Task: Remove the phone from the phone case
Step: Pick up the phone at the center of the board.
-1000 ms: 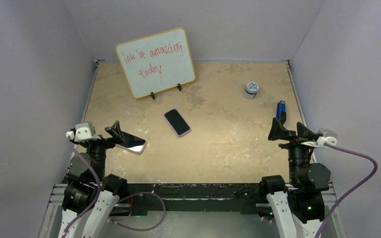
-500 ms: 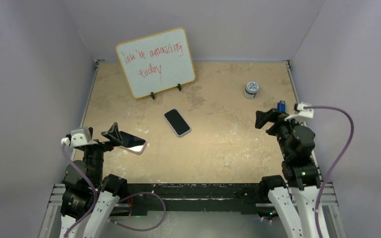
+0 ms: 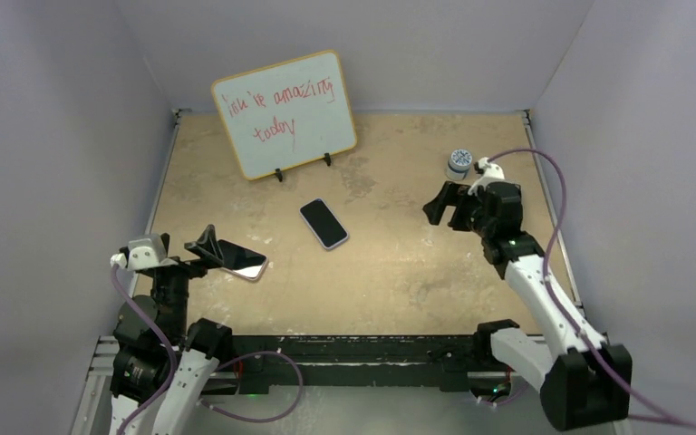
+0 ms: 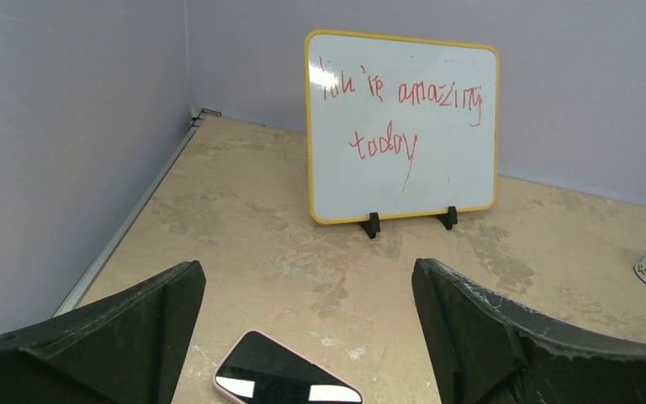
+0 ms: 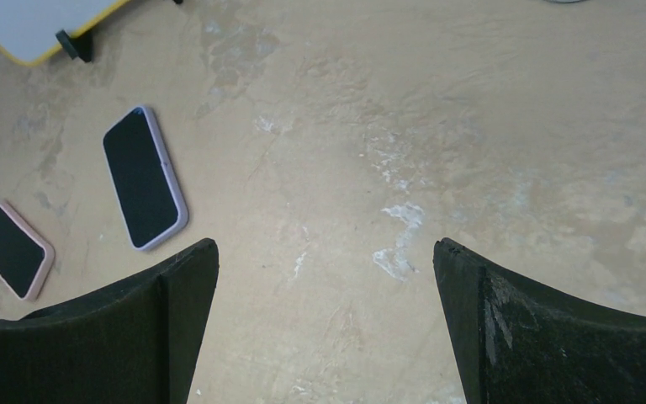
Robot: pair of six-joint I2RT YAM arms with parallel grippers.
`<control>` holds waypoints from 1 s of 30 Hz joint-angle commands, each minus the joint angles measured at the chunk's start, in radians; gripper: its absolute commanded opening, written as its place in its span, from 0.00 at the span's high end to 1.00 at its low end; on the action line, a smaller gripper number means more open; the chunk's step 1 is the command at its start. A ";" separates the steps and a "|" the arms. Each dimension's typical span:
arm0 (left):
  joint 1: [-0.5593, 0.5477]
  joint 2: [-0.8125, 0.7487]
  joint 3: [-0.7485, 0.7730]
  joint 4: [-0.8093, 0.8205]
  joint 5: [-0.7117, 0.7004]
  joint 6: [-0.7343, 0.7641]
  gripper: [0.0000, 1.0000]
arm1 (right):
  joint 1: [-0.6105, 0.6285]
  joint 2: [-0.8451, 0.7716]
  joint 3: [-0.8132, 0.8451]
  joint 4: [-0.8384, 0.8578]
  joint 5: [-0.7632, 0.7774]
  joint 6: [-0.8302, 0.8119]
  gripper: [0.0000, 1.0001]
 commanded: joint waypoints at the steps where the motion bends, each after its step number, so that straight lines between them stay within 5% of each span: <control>1: 0.007 -0.034 -0.004 0.017 0.012 0.003 0.00 | 0.107 0.172 0.036 0.219 -0.029 -0.050 0.01; 8: 0.007 -0.035 -0.005 0.025 0.038 0.008 0.00 | 0.299 0.459 0.138 0.326 -0.016 -0.067 0.01; 16: 0.007 -0.037 -0.001 0.025 0.046 0.009 0.00 | 0.490 0.687 0.332 0.192 0.157 -0.121 0.01; 30: 0.005 -0.038 -0.001 0.020 0.095 0.011 0.00 | 0.651 1.012 0.700 -0.090 0.195 -0.174 0.01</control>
